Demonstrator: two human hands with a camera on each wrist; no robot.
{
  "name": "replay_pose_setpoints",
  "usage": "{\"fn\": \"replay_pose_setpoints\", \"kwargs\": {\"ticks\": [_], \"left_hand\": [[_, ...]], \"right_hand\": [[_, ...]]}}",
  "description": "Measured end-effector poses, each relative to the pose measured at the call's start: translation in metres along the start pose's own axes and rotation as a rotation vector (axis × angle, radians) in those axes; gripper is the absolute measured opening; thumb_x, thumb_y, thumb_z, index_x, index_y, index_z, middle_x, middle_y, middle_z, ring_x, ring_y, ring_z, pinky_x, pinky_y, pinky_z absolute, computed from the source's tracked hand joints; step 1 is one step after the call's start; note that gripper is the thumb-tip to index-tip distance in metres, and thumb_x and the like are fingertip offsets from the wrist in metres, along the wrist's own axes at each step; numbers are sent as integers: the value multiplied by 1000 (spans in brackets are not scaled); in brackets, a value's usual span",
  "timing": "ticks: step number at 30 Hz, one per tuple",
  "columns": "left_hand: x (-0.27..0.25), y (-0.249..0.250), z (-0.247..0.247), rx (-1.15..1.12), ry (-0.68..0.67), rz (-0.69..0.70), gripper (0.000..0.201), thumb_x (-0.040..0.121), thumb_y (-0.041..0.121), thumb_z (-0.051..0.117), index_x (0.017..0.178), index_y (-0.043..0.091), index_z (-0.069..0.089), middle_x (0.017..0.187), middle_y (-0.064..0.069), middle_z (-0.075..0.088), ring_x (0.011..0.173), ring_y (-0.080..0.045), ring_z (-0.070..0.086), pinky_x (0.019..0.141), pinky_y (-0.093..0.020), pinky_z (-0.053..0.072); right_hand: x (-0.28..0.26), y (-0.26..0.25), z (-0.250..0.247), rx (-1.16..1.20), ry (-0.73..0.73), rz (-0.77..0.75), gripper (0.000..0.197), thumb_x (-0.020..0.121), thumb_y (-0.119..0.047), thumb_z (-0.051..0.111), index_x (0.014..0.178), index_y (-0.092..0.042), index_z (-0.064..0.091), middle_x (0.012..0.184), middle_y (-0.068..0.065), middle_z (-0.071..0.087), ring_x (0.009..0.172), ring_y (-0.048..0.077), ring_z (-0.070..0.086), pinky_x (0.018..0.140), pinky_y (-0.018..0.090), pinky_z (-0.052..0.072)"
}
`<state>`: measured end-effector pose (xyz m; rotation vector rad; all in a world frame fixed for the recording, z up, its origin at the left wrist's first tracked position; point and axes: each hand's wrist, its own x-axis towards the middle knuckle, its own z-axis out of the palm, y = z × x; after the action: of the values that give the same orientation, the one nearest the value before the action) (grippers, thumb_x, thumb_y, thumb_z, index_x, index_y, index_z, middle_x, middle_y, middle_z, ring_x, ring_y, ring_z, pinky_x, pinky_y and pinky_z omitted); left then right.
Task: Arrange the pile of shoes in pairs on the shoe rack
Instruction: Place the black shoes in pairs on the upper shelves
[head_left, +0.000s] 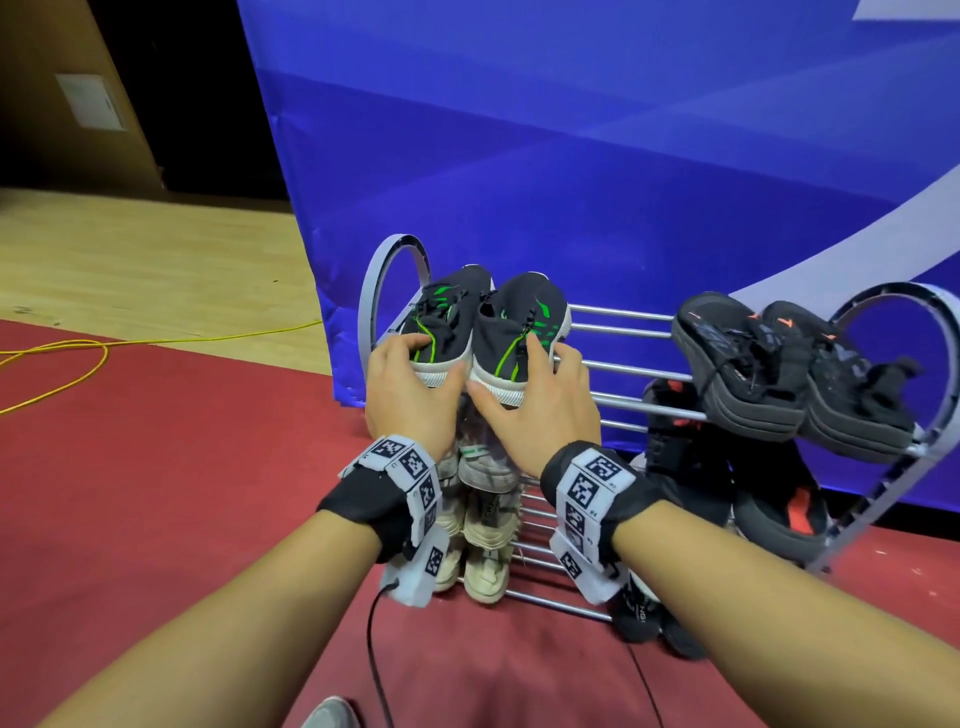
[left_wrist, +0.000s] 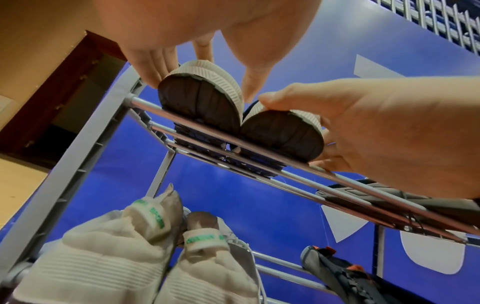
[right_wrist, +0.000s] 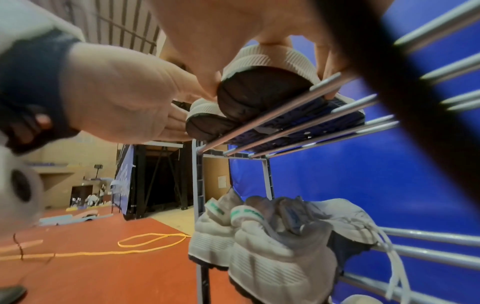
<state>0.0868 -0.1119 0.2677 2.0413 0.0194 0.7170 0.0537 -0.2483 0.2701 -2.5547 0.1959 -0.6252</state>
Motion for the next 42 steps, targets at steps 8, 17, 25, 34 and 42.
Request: {"fn": "replay_pose_setpoints", "kwargs": {"ticks": [8,17,25,34,42], "left_hand": [[-14,-11,-9,-84,189,102,39,78,22,49,114,7,52,117,-11,48,103,-29,51,89,-42,42],[-44,-67,7,159,-172,-215,30,81,17,59,109,9,49,117,-19,49,106,-41,51,91,-46,44],[-45,-83,20,323,-401,-233,56,88,32,61,140,16,46,140,-14,39,121,-37,52,100,-40,44],[-59,-57,49,513,-215,-79,53,80,34,64,123,6,50,139,-20,42,128,-41,38,103,-49,32],[-99,7,83,365,-420,216,50,82,31,58,131,21,52,125,-17,52,122,-38,44,105,-46,29]], "right_hand": [[-31,33,-4,333,134,-137,62,85,-40,62,142,-19,50,141,5,46,131,23,41,107,27,35],[-69,75,47,351,-92,87,45,85,-35,65,127,-21,57,123,6,58,117,23,52,100,39,46],[-64,66,77,292,-289,115,56,86,-45,64,137,-23,57,136,5,57,127,25,50,110,35,40],[-68,96,58,333,-229,97,52,86,-39,59,136,-25,58,134,0,62,125,24,55,104,41,47],[-68,154,-4,256,-17,128,36,89,-29,57,124,-23,64,127,-4,62,121,21,53,103,37,45]]}}
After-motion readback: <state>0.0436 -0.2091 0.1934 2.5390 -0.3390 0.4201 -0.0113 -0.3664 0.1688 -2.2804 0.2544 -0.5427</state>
